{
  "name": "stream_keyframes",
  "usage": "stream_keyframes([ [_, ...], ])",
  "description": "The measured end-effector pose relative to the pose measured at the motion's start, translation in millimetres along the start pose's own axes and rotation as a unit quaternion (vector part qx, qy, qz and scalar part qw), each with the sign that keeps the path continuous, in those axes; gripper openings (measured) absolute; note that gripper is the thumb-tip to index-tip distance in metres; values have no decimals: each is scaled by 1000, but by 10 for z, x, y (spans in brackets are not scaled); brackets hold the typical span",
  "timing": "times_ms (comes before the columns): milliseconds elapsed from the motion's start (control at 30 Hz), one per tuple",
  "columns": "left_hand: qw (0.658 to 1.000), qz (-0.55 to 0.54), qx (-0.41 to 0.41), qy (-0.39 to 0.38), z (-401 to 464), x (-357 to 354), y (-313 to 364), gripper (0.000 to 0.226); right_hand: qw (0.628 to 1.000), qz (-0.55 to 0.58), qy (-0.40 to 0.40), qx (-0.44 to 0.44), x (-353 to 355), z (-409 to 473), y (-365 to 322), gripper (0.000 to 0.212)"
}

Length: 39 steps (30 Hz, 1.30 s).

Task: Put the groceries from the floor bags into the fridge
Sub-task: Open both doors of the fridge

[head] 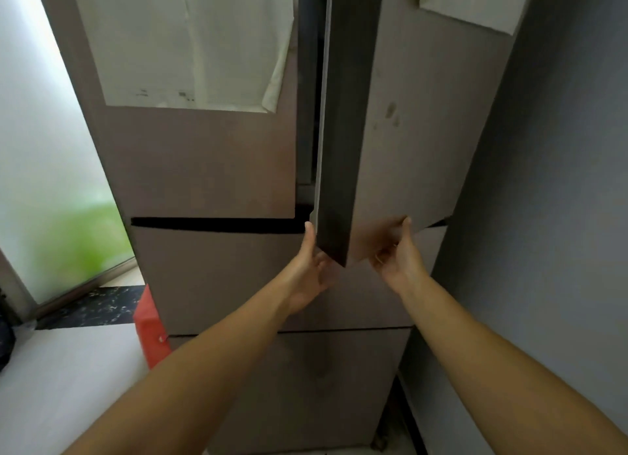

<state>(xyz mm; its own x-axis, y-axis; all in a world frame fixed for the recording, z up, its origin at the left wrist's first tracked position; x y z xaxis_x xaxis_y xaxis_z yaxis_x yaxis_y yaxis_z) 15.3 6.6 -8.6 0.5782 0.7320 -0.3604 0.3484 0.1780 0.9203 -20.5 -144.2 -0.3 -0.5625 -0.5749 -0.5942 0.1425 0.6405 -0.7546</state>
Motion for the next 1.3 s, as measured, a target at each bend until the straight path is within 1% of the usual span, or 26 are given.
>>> stream_keyframes([
  [67, 999, 24, -32, 32, -57, -20, 151, 78, 1000, -23, 11, 12, 174, -136, -95, 46],
  [133, 989, 95, -83, 71, -103, -155, 419, 80, 994, -89, 34, 48, 374, -253, -229, 44],
  [167, 983, 134, -113, 64, -129, -289, 561, 82, 987, -132, 50, 73, 480, -299, -300, 44],
  [200, 973, 173, -145, 39, -136, -454, 685, 79, 976, -176, 69, 108, 585, -349, -395, 44],
  [267, 951, 229, -208, -16, -195, -853, 883, 58, 947, -232, 94, 200, 742, -511, -657, 43],
  [300, 942, 243, -232, -27, -227, -1027, 936, 46, 932, -241, 102, 251, 788, -635, -810, 42],
  [367, 924, 264, -275, -26, -271, -1302, 965, 24, 898, -236, 107, 354, 790, -981, -1137, 38],
  [400, 915, 281, -290, -29, -278, -1415, 936, 18, 873, -242, 101, 412, 759, -1192, -1282, 37],
  [433, 906, 295, -299, -38, -276, -1526, 895, 19, 831, -264, 91, 480, 710, -1436, -1400, 38],
  [500, 890, 326, -312, -59, -270, -1778, 816, 28, 714, -355, 83, 597, 602, -1845, -1555, 48],
  [533, 883, 339, -319, -67, -256, -1913, 780, 30, 650, -415, 81, 631, 594, -1905, -1584, 53],
  [567, 874, 349, -328, -74, -240, -2053, 747, 30, 595, -474, 85, 643, 624, -1888, -1602, 57],
  [600, 867, 361, -334, -78, -219, -2192, 711, 31, 566, -520, 94, 632, 692, -1809, -1624, 60],
  [667, 854, 383, -346, -64, -136, -2436, 626, 29, 564, -565, 117, 590, 886, -1626, -1716, 65],
  [833, 824, 430, -369, -9, 60, -2950, 485, 29, 578, -606, 135, 529, 1289, -1427, -2100, 71],
  [1000, 813, 462, -355, 6, 205, -3299, 441, 28, 630, -605, 121, 472, 1475, -1297, -2403, 69],
  [1133, 801, 491, -344, 4, 304, -3490, 429, 27, 666, -585, 115, 448, 1600, -1157, -2565, 72],
  [1200, 794, 504, -341, 8, 351, -3560, 418, 26, 668, -585, 121, 443, 1661, -1075, -2622, 73],
  [1300, 791, 506, -344, 24, 419, -3635, 386, 26, 658, -593, 124, 447, 1734, -982, -2716, 73],
])
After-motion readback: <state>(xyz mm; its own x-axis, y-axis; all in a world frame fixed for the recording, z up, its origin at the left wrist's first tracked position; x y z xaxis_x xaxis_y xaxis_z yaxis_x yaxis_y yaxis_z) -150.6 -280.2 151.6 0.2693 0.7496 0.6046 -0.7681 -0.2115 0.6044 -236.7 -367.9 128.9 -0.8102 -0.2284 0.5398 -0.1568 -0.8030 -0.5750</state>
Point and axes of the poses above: each hand's wrist, its own z-axis towards the middle knuckle, its own x-axis out of the back of the hand, y = z × x, the point moved 5 cm from there along z, towards the middle knuckle, and after that the axes turned 1 degree about y, right-handed, at the moved point
